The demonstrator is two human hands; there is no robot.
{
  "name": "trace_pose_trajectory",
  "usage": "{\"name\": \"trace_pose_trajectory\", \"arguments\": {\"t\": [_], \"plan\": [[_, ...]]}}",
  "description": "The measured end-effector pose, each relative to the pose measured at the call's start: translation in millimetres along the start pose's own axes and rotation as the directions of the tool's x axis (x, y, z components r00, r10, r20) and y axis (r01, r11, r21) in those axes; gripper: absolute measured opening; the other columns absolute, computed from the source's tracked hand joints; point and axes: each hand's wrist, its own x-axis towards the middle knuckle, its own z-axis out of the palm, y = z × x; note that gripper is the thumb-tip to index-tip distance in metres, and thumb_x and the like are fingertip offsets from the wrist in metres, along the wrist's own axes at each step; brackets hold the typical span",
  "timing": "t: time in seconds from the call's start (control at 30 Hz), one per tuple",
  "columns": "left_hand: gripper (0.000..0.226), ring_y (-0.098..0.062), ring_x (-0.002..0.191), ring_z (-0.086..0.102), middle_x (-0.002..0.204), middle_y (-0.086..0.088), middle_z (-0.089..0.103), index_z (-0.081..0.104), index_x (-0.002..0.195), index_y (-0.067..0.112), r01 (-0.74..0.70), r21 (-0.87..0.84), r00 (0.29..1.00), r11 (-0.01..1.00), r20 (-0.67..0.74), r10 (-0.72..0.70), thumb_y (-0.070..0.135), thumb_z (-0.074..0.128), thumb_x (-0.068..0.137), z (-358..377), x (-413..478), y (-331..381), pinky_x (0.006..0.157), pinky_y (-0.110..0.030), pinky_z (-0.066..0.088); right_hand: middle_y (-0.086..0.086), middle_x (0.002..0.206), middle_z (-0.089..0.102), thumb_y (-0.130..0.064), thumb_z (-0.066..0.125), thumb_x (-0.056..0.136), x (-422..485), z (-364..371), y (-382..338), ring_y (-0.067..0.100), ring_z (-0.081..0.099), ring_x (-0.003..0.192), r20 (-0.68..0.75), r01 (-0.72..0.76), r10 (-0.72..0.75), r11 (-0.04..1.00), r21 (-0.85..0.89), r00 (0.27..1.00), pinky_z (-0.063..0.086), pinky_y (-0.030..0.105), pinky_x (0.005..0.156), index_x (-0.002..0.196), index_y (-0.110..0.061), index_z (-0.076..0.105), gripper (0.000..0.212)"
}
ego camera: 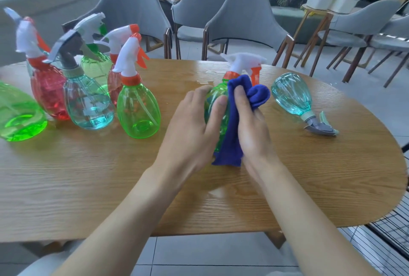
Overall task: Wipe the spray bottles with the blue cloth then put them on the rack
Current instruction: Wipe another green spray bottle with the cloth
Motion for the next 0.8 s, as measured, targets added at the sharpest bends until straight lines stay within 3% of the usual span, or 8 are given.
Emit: {"name": "trace_pose_trajectory", "arguments": {"t": [0.07, 0.23, 0.43, 0.5, 0.57, 0.63, 0.7, 0.8], "plan": [[0.052, -0.015, 0.129, 0.056, 0.138, 0.005, 0.06, 0.049, 0.15, 0.02, -0.006, 0.005, 0.999, 1.0, 0.033, 0.006, 0.053, 0.038, 0.112, 1, 0, -1, 0.108, -0.038, 0.045, -0.012, 0.085, 0.077, -0.043, 0.054, 0.108, 2, -2, 1, 0.004, 0.073, 0.084, -0.007, -0.02, 0.02, 1.0, 0.018, 1.0, 0.054, 0.026, 0.081, 0.078, -0.039, 0.081, 0.041], [0.049, -0.011, 0.131, 0.055, 0.138, 0.006, 0.063, 0.052, 0.147, 0.022, 0.026, -0.028, 0.999, 0.999, -0.019, -0.026, 0.052, 0.036, 0.112, 0, 3, -8, 0.109, -0.037, 0.044, -0.004, 0.107, 0.078, -0.034, 0.055, 0.11, 2, -1, 10, 0.012, 0.073, 0.105, 0.064, 0.016, -0.013, 0.999, -0.046, 0.998, 0.053, 0.028, 0.093, 0.11, -0.024, 0.073, 0.021], [0.049, -0.013, 0.129, 0.055, 0.136, 0.005, 0.061, 0.051, 0.15, 0.023, -0.033, 0.009, 0.997, 0.999, 0.063, 0.032, 0.052, 0.039, 0.112, 0, 1, -5, 0.108, -0.036, 0.043, -0.008, 0.088, 0.078, -0.042, 0.058, 0.107, 4, -7, 2, 0.007, 0.075, 0.085, 0.01, -0.043, 0.042, 0.997, 0.063, 0.999, 0.056, 0.025, 0.077, 0.089, -0.026, 0.078, 0.031], [0.048, -0.014, 0.129, 0.055, 0.136, 0.005, 0.062, 0.051, 0.149, 0.024, -0.052, 0.02, 0.996, 0.998, 0.072, 0.051, 0.051, 0.039, 0.112, -1, 0, -5, 0.107, -0.036, 0.043, -0.009, 0.087, 0.079, -0.043, 0.056, 0.107, 5, -9, 3, 0.006, 0.075, 0.084, 0.01, -0.048, 0.047, 0.997, 0.06, 0.999, 0.058, 0.024, 0.076, 0.092, -0.026, 0.076, 0.03], [0.049, -0.014, 0.132, 0.055, 0.14, 0.005, 0.061, 0.05, 0.151, 0.024, -0.031, 0.036, 0.999, 0.999, 0.032, 0.03, 0.052, 0.037, 0.112, -1, 2, -6, 0.109, -0.037, 0.044, -0.006, 0.099, 0.079, -0.044, 0.057, 0.108, 3, -4, 5, 0.012, 0.075, 0.097, 0.02, -0.031, 0.031, 0.999, 0.005, 0.999, 0.059, 0.035, 0.092, 0.102, -0.027, 0.076, 0.026], [0.05, -0.015, 0.133, 0.055, 0.143, 0.005, 0.061, 0.049, 0.152, 0.024, 0.024, 0.06, 0.999, 0.998, -0.042, -0.022, 0.052, 0.036, 0.112, -1, 4, -7, 0.108, -0.037, 0.045, -0.002, 0.113, 0.078, -0.049, 0.058, 0.102, 2, 1, 13, 0.018, 0.072, 0.112, 0.041, 0.009, -0.006, 0.997, -0.079, 0.999, 0.051, 0.049, 0.11, 0.112, -0.028, 0.074, 0.028], [0.051, -0.018, 0.13, 0.056, 0.14, 0.003, 0.061, 0.049, 0.152, 0.024, 0.051, 0.064, 0.996, 0.997, -0.074, -0.046, 0.052, 0.036, 0.111, -1, 5, -7, 0.107, -0.038, 0.045, -0.002, 0.117, 0.077, -0.051, 0.057, 0.098, 0, 5, 16, 0.019, 0.07, 0.117, 0.057, 0.022, -0.015, 0.992, -0.126, 0.998, 0.048, 0.052, 0.113, 0.118, -0.027, 0.072, 0.035], [0.052, -0.02, 0.126, 0.057, 0.135, 0.003, 0.061, 0.049, 0.152, 0.025, -0.011, 0.081, 1.0, 0.997, -0.02, 0.012, 0.054, 0.037, 0.111, -4, 3, -7, 0.105, -0.04, 0.046, -0.001, 0.111, 0.079, -0.048, 0.057, 0.102, 3, -1, 13, 0.018, 0.072, 0.11, 0.045, -0.004, 0.007, 0.998, -0.064, 0.999, 0.052, 0.048, 0.109, 0.107, -0.026, 0.075, 0.029]]}}
